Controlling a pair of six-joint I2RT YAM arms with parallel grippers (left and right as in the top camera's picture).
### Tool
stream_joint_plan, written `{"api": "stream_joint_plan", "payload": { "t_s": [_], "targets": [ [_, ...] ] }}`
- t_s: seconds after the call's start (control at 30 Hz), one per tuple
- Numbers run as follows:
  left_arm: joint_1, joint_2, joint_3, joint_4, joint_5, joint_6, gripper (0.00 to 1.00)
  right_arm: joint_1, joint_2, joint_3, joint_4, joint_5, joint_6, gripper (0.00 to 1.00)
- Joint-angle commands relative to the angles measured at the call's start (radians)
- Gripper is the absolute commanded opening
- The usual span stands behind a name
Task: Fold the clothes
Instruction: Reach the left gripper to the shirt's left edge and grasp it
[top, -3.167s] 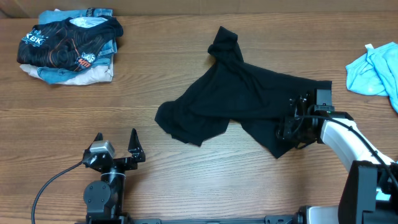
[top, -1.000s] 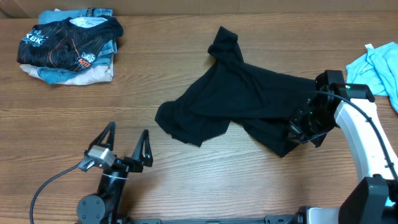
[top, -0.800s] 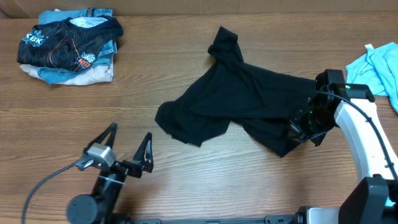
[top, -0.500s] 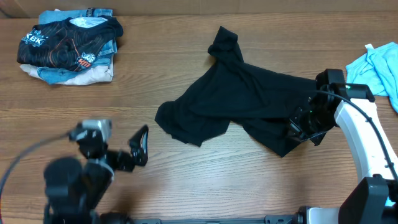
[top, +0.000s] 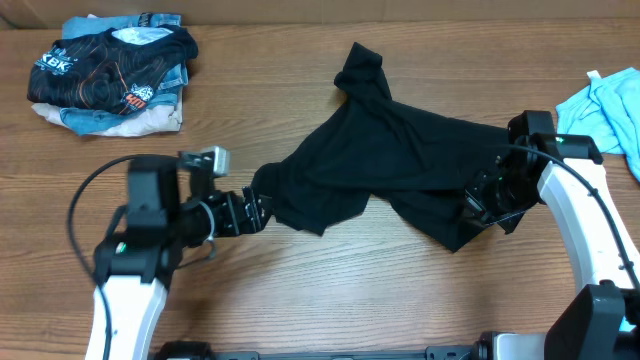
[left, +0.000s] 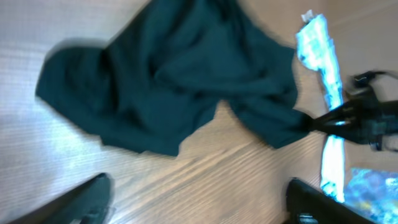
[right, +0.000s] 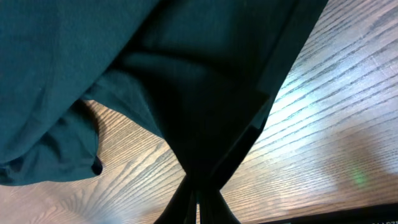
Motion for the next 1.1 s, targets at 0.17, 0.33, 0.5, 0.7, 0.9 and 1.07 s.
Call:
{"api": "stream_joint_plan", "payload": {
  "t_s": [0.17, 0.33, 0.5, 0.7, 0.9, 1.07],
  "targets": [
    [-0.086, 0.222, 0.017, -0.009, -0.202, -0.178, 0.97, -0.003, -0.025, 0.022, 0.006, -0.002, 0.004, 0.04],
    [-0.182, 0.303, 0.017, 0.006, -0.306, -0.209, 0.9, -0.003, -0.025, 0.022, 0.016, -0.002, 0.004, 0.04],
    [-0.267, 0.362, 0.017, 0.048, -0.423, -0.258, 0.87, -0.003, -0.025, 0.022, 0.017, -0.002, 0.004, 0.04],
    [-0.275, 0.437, 0.017, 0.068, -0.513, -0.287, 0.8, -0.003, -0.025, 0.022, 0.016, -0.002, 0.004, 0.04],
    [-0.275, 0.515, 0.017, 0.1, -0.511, -0.282, 0.76, -0.003, -0.025, 0.022, 0.017, -0.002, 0.004, 0.04],
    [-0.275, 0.523, 0.017, 0.147, -0.512, -0.275, 0.74, -0.003, -0.025, 0.022, 0.017, -0.002, 0.004, 0.04]
  ]
}}
